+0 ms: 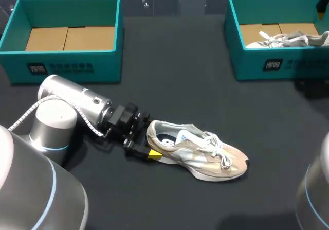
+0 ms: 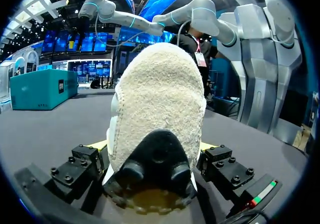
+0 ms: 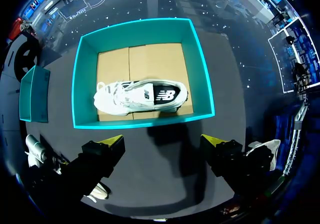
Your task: Take the shoe out of the shoebox, open the shoe tongue, remove and reinsert the insole, then place the shoe into the shoebox
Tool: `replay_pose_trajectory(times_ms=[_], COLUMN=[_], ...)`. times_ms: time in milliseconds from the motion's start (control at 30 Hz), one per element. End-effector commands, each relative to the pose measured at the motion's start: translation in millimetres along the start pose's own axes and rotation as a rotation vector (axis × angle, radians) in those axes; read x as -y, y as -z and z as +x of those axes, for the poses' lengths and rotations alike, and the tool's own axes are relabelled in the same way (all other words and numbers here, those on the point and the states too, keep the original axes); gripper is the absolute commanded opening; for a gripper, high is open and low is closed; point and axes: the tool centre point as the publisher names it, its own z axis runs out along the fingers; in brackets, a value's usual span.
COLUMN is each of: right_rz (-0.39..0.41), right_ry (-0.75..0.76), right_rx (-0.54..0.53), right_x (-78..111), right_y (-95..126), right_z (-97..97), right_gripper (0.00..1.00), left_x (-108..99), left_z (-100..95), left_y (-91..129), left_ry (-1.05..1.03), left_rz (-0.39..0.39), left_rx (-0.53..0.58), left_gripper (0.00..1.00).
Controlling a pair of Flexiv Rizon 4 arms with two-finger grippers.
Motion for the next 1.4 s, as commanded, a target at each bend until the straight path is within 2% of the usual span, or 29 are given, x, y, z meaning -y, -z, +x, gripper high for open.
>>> replay_pose_trajectory(times_ms=[33,67,167,467,733,1400], right_rz=[-0.002,-0.002,-0.002,-0.002,-0.002,-0.002], right_ry=[-0.001,-0.001,-0.001,-0.001,-0.001,-0.001], right_rx=[0.001,0.001,0.001,0.001,0.001,0.001], right_x=[1.1,1.1,1.1,1.1,1.1,1.1], right_y=[0.3,0.3,0.3,0.3,0.3,0.3], right_z=[0.3,0.3,0.3,0.3,0.3,0.3], right_gripper=[1.00,1.00,1.00,1.00,1.00,1.00], left_x=[0.1,0.8,2.5,2.2,-1.9,-7.2], left_z=[0.5,0.5,1.3,7.1,13.5,9.7], left_y=[-4.8,-4.8,-3.9,11.4,11.1,11.4], left_ry=[0.001,0.001,0.001,0.044,0.055,0.083], left_rz=[0.006,0.008,0.014,0.034,0.044,0.063], left_rx=[0.019,0.020,0.028,0.144,0.218,0.249], left_gripper=[0.11,0.00,0.00,0.00,0.00,0.00])
